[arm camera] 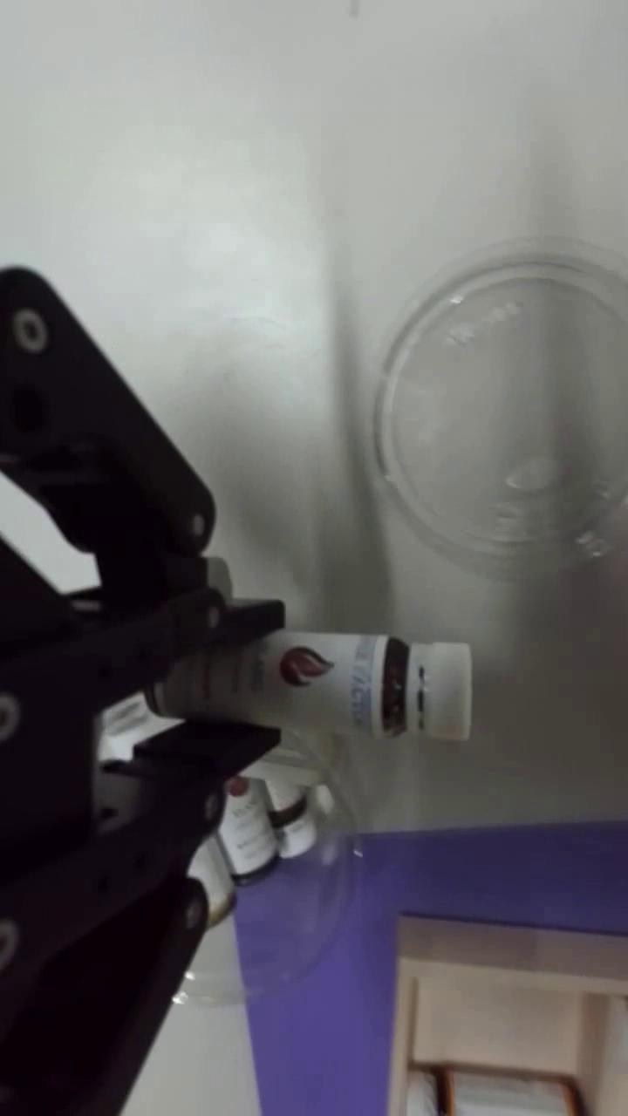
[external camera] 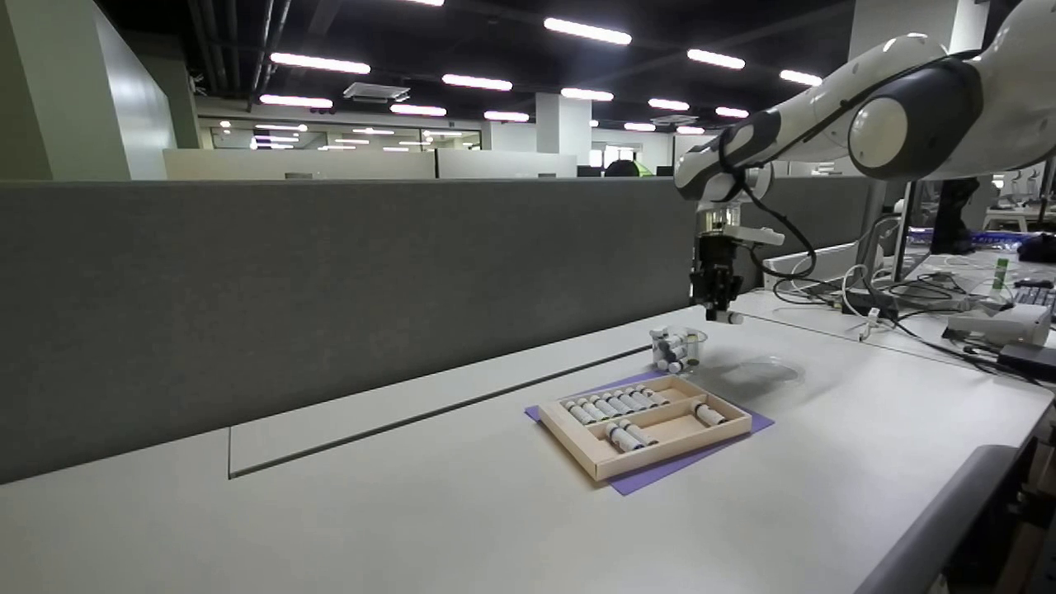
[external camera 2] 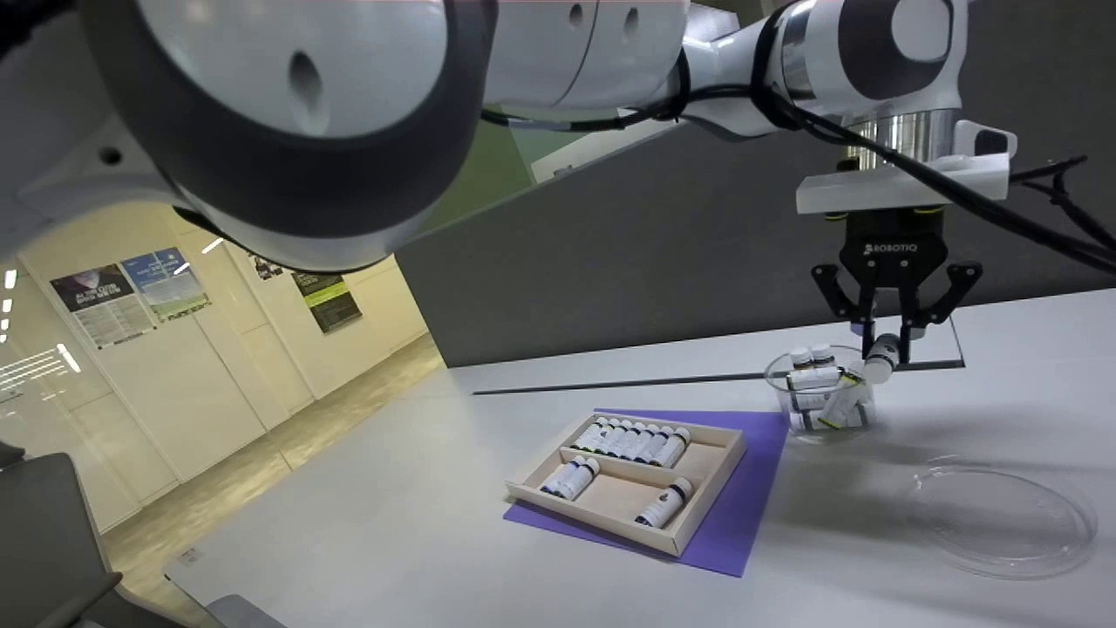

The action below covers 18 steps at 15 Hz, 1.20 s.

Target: Pick up the bottle and put it in the bowl

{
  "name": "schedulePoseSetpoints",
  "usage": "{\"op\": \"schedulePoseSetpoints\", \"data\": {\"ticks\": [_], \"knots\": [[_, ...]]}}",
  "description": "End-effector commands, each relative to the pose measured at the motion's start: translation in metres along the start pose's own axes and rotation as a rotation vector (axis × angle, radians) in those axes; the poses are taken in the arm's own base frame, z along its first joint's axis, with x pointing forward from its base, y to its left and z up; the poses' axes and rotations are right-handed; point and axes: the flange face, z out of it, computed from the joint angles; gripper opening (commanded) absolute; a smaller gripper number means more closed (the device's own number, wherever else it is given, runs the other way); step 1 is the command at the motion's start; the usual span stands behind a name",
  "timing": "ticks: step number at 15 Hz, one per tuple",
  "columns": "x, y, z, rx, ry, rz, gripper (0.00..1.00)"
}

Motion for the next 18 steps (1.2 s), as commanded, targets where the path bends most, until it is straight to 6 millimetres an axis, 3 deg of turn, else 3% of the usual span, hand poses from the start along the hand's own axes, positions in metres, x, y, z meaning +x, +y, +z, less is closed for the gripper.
{"op": "schedulePoseSetpoints", "data": {"ticks": [1,6,13,14,16,18], "knots": [[0.02,-0.004,-0.011,-0.044,0.148,0.065,0.05],[0.027,-0.03,-0.015,-0.028,0.161,0.101,0.05],[0.037,-0.063,0.002,-0.005,0.146,0.087,0.05],[0.036,-0.066,0.002,-0.001,0.132,0.08,0.45],[0.035,-0.071,-0.006,0.004,0.124,0.074,0.53],[0.032,-0.073,-0.02,0.011,0.125,0.072,0.69]]}}
